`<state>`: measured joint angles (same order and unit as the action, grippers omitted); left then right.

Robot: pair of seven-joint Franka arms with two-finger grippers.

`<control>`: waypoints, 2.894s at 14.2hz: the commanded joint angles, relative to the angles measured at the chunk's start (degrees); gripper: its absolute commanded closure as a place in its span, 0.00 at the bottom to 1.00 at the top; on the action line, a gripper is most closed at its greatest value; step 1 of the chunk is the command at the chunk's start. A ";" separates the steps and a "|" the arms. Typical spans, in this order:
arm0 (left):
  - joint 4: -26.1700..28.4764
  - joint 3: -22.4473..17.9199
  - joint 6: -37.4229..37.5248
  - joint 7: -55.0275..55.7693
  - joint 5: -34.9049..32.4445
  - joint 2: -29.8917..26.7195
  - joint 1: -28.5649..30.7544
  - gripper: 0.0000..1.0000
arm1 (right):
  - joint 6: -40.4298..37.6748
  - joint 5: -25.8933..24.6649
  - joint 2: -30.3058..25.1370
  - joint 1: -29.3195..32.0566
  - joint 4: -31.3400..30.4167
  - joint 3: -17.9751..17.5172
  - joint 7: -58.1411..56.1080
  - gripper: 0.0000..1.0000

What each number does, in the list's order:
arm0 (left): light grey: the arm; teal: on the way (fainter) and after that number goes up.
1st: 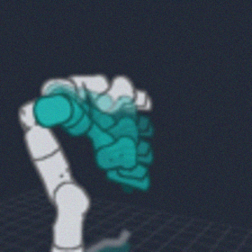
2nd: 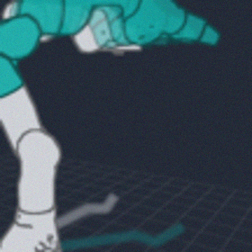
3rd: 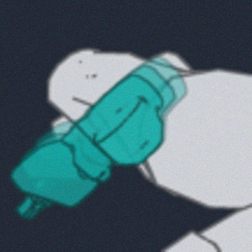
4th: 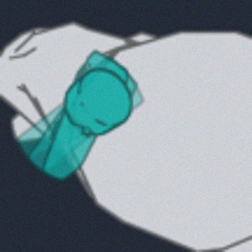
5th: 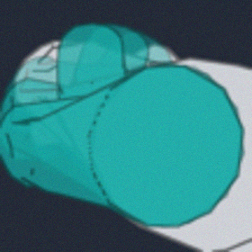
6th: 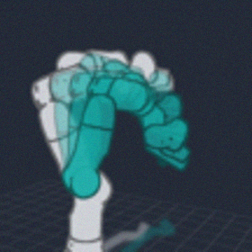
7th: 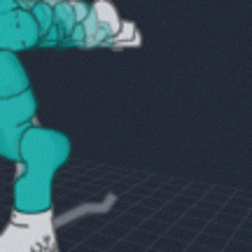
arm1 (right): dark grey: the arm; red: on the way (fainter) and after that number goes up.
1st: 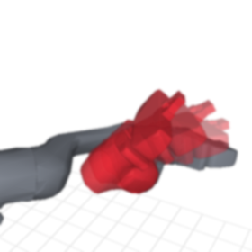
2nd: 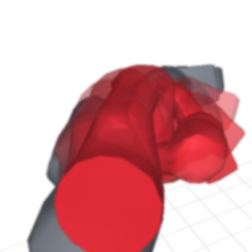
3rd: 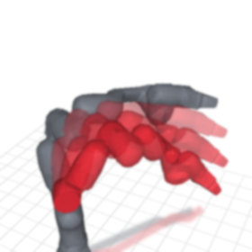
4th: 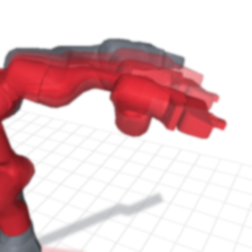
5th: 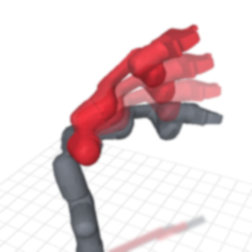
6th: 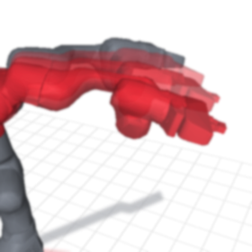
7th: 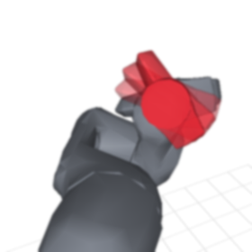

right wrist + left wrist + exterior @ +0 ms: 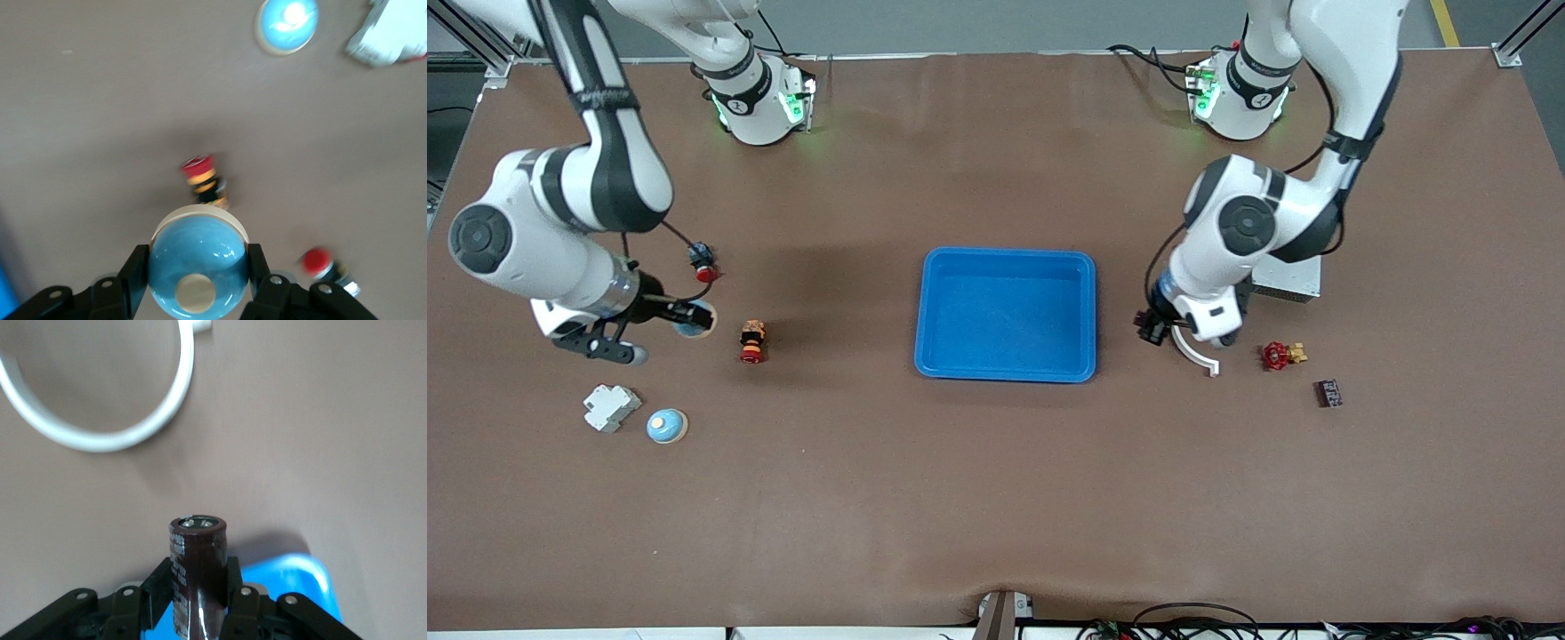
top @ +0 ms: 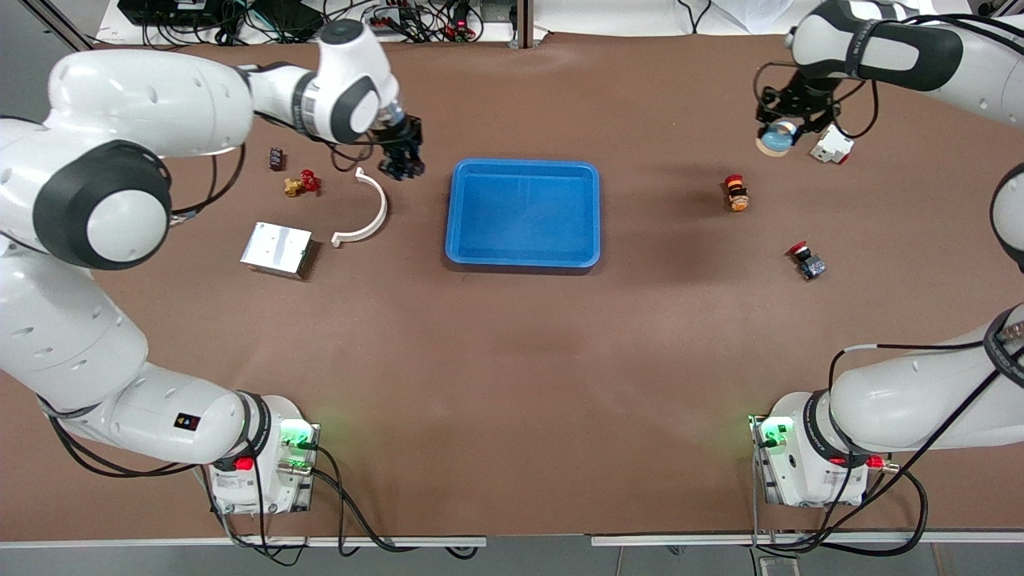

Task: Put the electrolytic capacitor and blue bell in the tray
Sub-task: 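Carry the capacitor and the bell to the tray with both grippers, then release the brown capacitor into the blue tray with the left gripper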

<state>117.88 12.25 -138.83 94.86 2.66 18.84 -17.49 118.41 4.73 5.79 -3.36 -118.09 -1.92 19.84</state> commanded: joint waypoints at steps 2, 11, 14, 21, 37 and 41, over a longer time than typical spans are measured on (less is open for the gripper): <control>-2.74 -0.30 1.10 8.30 0.41 2.07 -6.13 1.00 | -2.66 1.34 -6.13 -8.75 -1.36 0.25 14.22 1.00; -4.41 -0.39 -0.66 14.56 -0.11 11.04 -15.73 1.00 | 5.58 2.83 -3.16 -25.46 -0.13 0.34 40.87 1.00; -3.97 -0.56 -0.48 16.30 -0.11 11.91 -15.56 0.91 | 8.15 2.75 0.53 -28.19 1.18 0.34 45.27 1.00; -5.55 -2.84 2.40 21.59 -0.99 11.31 -14.42 0.00 | 8.32 0.99 13.53 -34.43 11.81 0.52 57.40 1.00; -20.76 -3.99 37.66 -37.62 -18.55 4.71 10.45 0.00 | 20.71 -5.52 26.46 -42.00 13.23 0.69 73.93 1.00; -20.50 -3.99 33.11 -41.33 -21.82 6.90 14.49 0.00 | 23.53 -5.43 28.84 -42.17 13.67 0.60 75.25 1.00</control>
<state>97.14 7.75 -103.07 54.89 -17.57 24.67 -4.79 141.44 0.03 32.78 -44.73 -106.13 -1.84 93.19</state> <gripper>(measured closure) 0.000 0.361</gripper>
